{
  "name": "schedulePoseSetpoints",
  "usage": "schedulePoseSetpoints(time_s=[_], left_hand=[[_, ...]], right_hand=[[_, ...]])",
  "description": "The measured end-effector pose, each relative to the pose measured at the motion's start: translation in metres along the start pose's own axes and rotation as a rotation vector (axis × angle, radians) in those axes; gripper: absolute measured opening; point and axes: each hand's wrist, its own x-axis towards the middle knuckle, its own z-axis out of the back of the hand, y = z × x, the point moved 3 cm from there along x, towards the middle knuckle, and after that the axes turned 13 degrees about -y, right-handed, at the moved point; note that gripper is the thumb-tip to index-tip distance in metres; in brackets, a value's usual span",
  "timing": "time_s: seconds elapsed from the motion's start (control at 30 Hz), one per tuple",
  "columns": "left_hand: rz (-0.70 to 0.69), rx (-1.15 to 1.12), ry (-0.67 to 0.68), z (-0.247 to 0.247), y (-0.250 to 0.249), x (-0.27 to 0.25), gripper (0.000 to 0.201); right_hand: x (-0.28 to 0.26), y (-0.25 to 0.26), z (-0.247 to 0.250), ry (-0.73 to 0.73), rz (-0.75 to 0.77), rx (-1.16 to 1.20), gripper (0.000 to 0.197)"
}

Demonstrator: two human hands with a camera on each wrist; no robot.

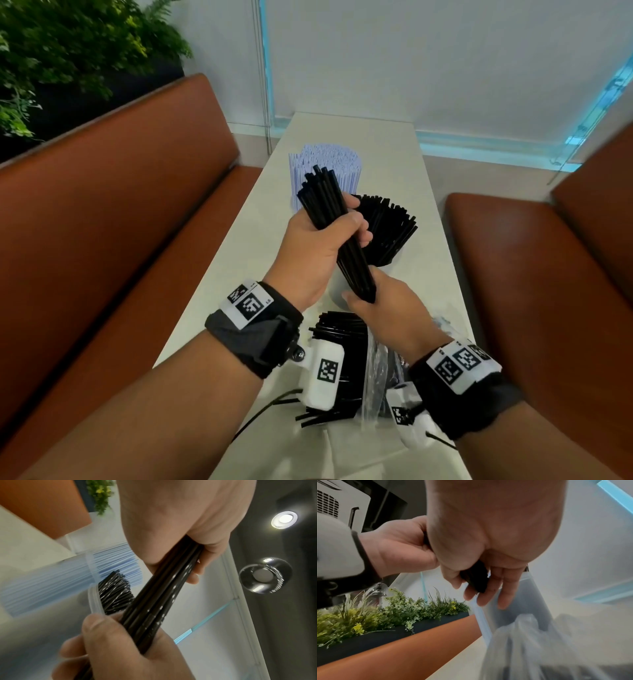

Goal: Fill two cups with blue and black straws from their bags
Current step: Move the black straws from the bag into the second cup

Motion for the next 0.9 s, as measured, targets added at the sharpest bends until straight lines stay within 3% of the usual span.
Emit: schedulePoseSetpoints(time_s=[0.17,0.27,0.37,0.57,0.63,0.8,0.9], left_hand=[[-0.201,-0.145,-0.236,0.005,-0.040,0.042,0.015],[-0.238,-0.184,-0.312,-0.002,-0.038,0.058,0.016],[-0.216,-0.062,-0.352,-0.010,-0.011,0.057,0.016],[-0.238,0.343,-0.421,0.020,0.033,0.067,0.007],[-0.253,0.473,-0.396,0.019,0.039,0.068,0.010],[-0.190,0.966,-0.117,0.011,0.068,0.066,0.018],[-0.196,0.973,-0.072,0.017,0.072,0.065,0.058]], right_hand=[[0.024,-0.021,0.016,-0.025,0.055,-0.271,0.067],[0.039,-0.031,0.007,0.064,0.068,-0.433,0.045],[0.049,-0.036,-0.010,0.151,0.121,-0.469,0.019],[0.048,-0.049,-0.020,0.062,0.194,-0.385,0.022],[0.048,-0.051,-0.022,0.052,0.201,-0.388,0.022],[0.048,-0.049,-0.022,0.064,0.197,-0.392,0.020],[0.045,-0.049,-0.020,0.063,0.206,-0.394,0.019]])
